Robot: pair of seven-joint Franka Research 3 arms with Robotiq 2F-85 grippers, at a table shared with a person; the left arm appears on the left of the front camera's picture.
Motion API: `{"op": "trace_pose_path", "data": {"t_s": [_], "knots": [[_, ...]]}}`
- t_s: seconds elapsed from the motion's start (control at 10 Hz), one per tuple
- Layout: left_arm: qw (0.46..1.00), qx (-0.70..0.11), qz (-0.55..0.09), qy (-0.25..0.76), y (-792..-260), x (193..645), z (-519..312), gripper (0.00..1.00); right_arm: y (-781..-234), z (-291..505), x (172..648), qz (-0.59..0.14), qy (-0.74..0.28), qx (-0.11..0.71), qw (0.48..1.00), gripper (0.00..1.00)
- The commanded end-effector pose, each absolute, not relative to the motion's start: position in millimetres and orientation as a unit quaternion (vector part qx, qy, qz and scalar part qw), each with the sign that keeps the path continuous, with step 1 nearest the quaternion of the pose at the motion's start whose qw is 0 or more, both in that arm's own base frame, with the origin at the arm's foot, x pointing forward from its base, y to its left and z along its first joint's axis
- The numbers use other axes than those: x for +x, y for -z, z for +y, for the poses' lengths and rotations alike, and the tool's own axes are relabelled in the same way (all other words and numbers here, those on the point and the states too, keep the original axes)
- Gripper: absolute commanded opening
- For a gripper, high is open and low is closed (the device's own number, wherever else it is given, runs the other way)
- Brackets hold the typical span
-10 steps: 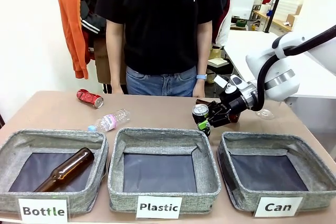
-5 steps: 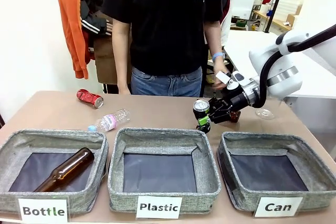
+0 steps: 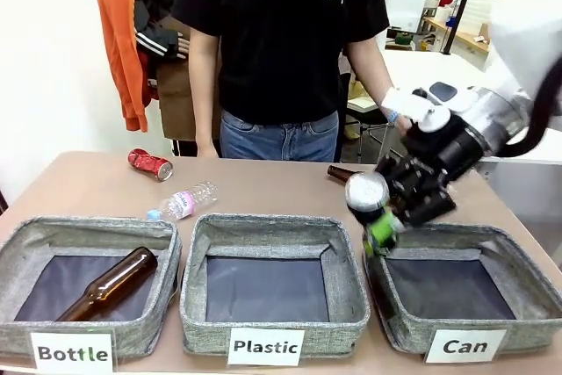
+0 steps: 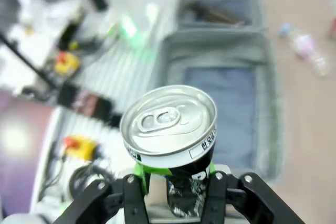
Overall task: Sort the can waste into the basket.
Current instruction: Pick up the can waste from the table and place it in the right Fabric basket.
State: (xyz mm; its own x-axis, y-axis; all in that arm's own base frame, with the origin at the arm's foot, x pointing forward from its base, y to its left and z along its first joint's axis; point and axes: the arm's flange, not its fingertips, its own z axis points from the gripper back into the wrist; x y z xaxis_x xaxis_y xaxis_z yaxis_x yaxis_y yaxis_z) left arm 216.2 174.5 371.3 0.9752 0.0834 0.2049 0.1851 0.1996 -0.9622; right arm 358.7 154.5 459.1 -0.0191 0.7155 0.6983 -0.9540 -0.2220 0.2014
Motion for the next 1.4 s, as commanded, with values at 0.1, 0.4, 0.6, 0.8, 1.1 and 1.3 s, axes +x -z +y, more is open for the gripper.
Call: {"op": "trace_pose_path", "data": {"t_s": [0.1, 0.4, 0.6, 0.8, 1.1, 1.3], "knots": [[0.763, -0.637, -0.105, 0.029, -374.7, 212.7, 174.4, 1.00, -469.8, 173.5, 262.8, -0.074, -0.748, 0.342, 0.563, 0.00], [0.763, -0.637, -0.105, 0.029, -374.7, 212.7, 174.4, 1.00, -466.1, 175.3, 255.0, -0.084, -0.745, 0.338, 0.569, 0.00], [0.763, -0.637, -0.105, 0.029, -374.7, 212.7, 174.4, 1.00, -471.2, 168.7, 242.3, -0.102, -0.736, 0.332, 0.581, 0.44], [0.763, -0.637, -0.105, 0.029, -374.7, 212.7, 174.4, 1.00, -460.4, 171.4, 272.1, -0.038, -0.740, 0.310, 0.595, 0.44], [0.763, -0.637, -0.105, 0.029, -374.7, 212.7, 174.4, 1.00, -493.4, 92.0, 230.2, 0.018, -0.652, 0.267, 0.710, 0.44], [0.763, -0.637, -0.105, 0.029, -374.7, 212.7, 174.4, 1.00, -506.4, 22.8, 223.9, 0.000, -0.608, 0.199, 0.768, 0.44]]}}
